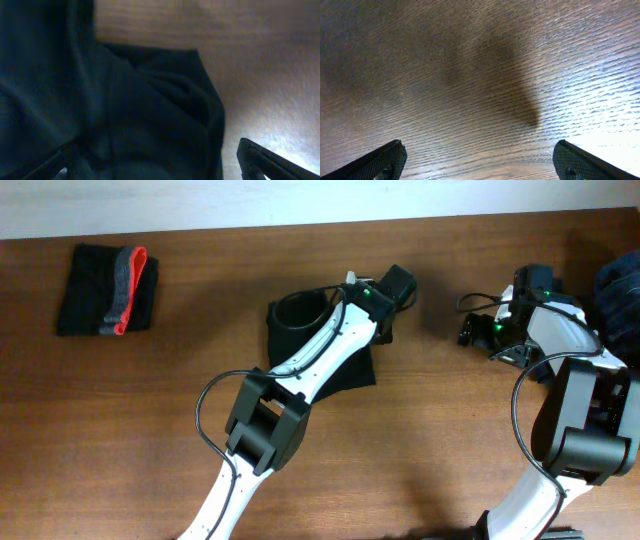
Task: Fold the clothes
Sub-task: 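Lift the bundle and carry it left toward the red-trimmed stack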
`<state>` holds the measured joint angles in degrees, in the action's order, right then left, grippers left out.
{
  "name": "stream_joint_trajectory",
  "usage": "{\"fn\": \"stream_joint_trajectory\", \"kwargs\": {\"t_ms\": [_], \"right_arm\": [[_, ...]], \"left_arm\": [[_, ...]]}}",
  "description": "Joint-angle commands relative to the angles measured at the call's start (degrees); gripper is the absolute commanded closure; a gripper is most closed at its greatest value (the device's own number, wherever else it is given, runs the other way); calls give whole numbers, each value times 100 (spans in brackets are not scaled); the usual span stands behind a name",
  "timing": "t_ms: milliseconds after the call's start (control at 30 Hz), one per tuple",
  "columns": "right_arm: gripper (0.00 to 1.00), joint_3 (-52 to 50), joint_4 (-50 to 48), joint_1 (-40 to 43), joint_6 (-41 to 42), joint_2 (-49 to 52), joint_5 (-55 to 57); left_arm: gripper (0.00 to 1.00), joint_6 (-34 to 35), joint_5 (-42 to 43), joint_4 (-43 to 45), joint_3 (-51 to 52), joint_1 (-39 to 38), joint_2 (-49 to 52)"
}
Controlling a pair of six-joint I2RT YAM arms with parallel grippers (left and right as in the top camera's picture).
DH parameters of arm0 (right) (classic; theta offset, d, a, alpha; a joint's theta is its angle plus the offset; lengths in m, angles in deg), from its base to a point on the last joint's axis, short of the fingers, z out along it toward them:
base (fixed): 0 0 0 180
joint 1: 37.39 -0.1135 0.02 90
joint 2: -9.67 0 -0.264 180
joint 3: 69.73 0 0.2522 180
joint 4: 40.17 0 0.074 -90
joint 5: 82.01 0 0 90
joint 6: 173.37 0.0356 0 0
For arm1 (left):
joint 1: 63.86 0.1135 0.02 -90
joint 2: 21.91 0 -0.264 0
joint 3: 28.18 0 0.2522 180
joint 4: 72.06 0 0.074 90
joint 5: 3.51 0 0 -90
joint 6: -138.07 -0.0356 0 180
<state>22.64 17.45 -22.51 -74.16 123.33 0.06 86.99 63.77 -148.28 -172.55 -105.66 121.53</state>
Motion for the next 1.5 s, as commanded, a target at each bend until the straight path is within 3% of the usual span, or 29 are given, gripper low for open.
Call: {"fn": "stream_joint_trajectory", "kwargs": {"t_ms": [0, 300, 800, 833, 867, 900, 967, 1000, 1133, 1333, 1467], "right_arm": [[1, -44, -35, -24, 96, 50, 90], [1, -46, -35, -22, 94, 50, 92], [1, -44, -234, -22, 92, 50, 111], [1, -44, -234, -22, 92, 50, 111], [1, -44, -234, -22, 92, 50, 111], [2, -44, -238, -22, 92, 50, 111], [1, -44, -251, -22, 92, 50, 111], [1, -44, -254, -22, 92, 50, 111], [2, -44, -254, -22, 92, 50, 111], [1, -44, -275, -22, 94, 50, 109], [2, -44, -273, -22, 94, 50, 109]], "left_arm": [[1, 179, -675, 79, 20, -127, 114], [1, 114, -942, 221, 17, -417, 387], [1, 116, -695, 216, 20, -389, 872], [7, 116, -603, 201, 20, -387, 911], [21, 114, -562, 177, 20, -380, 914], [44, 111, -560, 142, 17, -378, 914], [78, 2, -560, 138, 15, -378, 911], [85, -39, -560, 131, 15, -380, 911], [100, -422, -560, 50, 15, -380, 911], [99, -1794, -717, -46, -85, -378, 879], [100, -1915, -1217, -479, -485, -317, 723]]}}
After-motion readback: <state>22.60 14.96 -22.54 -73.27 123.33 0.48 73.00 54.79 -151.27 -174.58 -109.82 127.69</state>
